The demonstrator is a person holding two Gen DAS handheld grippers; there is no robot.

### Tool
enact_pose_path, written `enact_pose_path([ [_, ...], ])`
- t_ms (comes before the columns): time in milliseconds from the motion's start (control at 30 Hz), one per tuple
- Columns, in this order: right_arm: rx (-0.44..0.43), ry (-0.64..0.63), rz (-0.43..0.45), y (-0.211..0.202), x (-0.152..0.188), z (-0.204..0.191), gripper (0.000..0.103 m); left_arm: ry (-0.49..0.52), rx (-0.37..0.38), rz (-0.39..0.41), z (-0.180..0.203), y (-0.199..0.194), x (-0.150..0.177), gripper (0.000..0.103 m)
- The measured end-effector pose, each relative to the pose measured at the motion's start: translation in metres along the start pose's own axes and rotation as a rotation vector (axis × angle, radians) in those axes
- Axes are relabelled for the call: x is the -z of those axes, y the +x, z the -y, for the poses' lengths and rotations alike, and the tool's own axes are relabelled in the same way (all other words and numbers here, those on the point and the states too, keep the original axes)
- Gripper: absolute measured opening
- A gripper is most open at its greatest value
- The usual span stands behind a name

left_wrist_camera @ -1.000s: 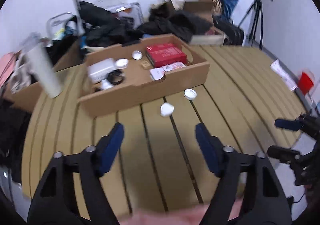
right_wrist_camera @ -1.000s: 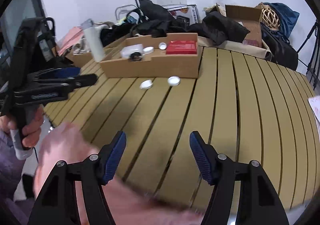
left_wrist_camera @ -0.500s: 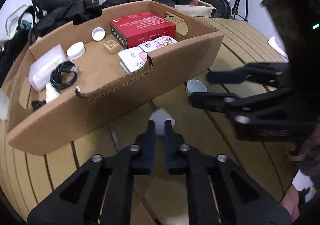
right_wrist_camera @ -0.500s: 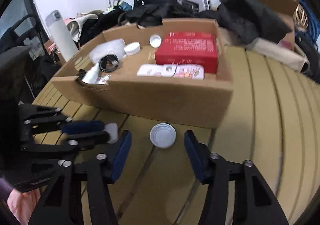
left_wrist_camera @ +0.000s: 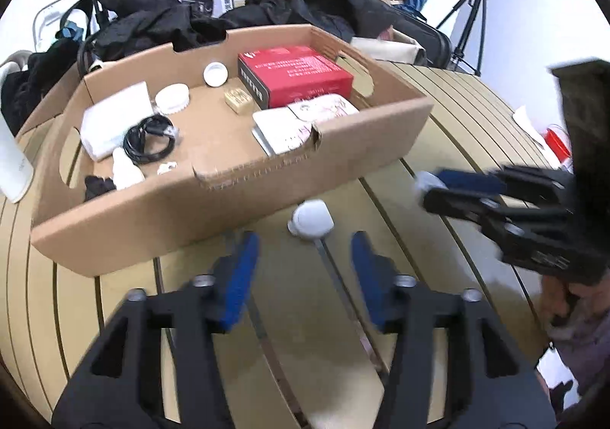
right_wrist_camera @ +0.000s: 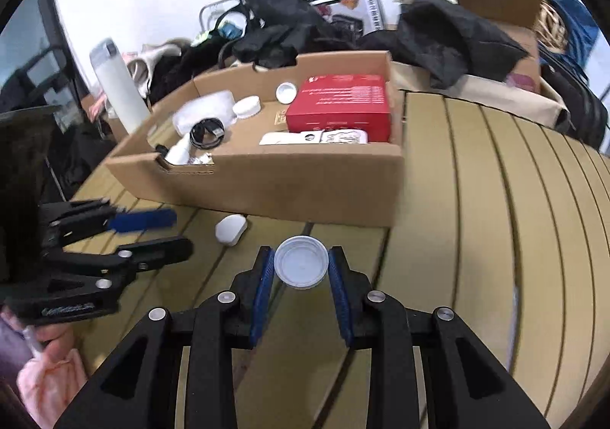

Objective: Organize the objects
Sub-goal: 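Grasp a white lid with the right gripper while the left grasps a white cap, then carry both white caps over the tray and open both grippers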

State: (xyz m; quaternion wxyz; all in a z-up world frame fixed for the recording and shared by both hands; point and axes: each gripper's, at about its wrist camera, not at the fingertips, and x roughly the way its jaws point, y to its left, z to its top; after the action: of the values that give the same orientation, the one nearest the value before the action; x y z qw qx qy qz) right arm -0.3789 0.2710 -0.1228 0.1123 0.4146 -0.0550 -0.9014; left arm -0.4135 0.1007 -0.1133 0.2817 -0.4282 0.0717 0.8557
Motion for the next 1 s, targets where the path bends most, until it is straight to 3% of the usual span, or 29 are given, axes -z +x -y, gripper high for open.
enact_pose_path([
  [133,-0.01,0.025,0.002,-0.019,0.009,0.001,0.032,0.028,-0.002,-0.03,0.009,0.018,-0.008,0.048],
  [200,-0.018,0.015,-0.001,-0.024,0.011,-0.001,0.032,0.025,-0.029,-0.068,0.014,0.034,-0.012,0.044],
  [233,-0.018,0.008,0.0,-0.025,0.013,-0.003,0.032,0.029,-0.045,-0.081,0.016,0.039,-0.012,0.028],
  [267,-0.02,0.003,0.0,-0.027,0.014,-0.004,0.032,0.033,-0.093,-0.087,0.017,0.042,-0.009,0.021],
  [367,-0.029,0.002,-0.005,-0.027,0.018,-0.005,0.032,0.032,-0.062,-0.081,0.019,0.04,-0.008,0.021],
  [433,-0.031,0.005,-0.015,-0.025,0.021,-0.005,0.032,0.042,-0.092,-0.082,0.023,0.035,-0.005,0.021],
  [533,-0.038,0.007,-0.025,-0.031,0.023,-0.009,0.032,0.002,-0.099,-0.06,0.024,0.003,-0.004,0.021],
  [667,-0.044,-0.034,0.0,-0.062,0.025,-0.02,0.032,-0.123,-0.084,0.011,0.019,-0.069,0.007,0.021],
  [733,-0.046,-0.051,0.009,-0.082,0.029,-0.027,0.032,-0.183,-0.073,0.037,0.021,-0.107,0.023,0.021],
  [800,-0.053,-0.065,0.023,-0.107,0.037,-0.036,0.032,-0.213,-0.11,0.072,0.031,-0.148,0.046,0.021],
  [1000,-0.054,-0.115,0.039,-0.164,0.082,-0.066,0.032,-0.232,-0.118,0.113,0.06,-0.211,0.096,0.021],
])
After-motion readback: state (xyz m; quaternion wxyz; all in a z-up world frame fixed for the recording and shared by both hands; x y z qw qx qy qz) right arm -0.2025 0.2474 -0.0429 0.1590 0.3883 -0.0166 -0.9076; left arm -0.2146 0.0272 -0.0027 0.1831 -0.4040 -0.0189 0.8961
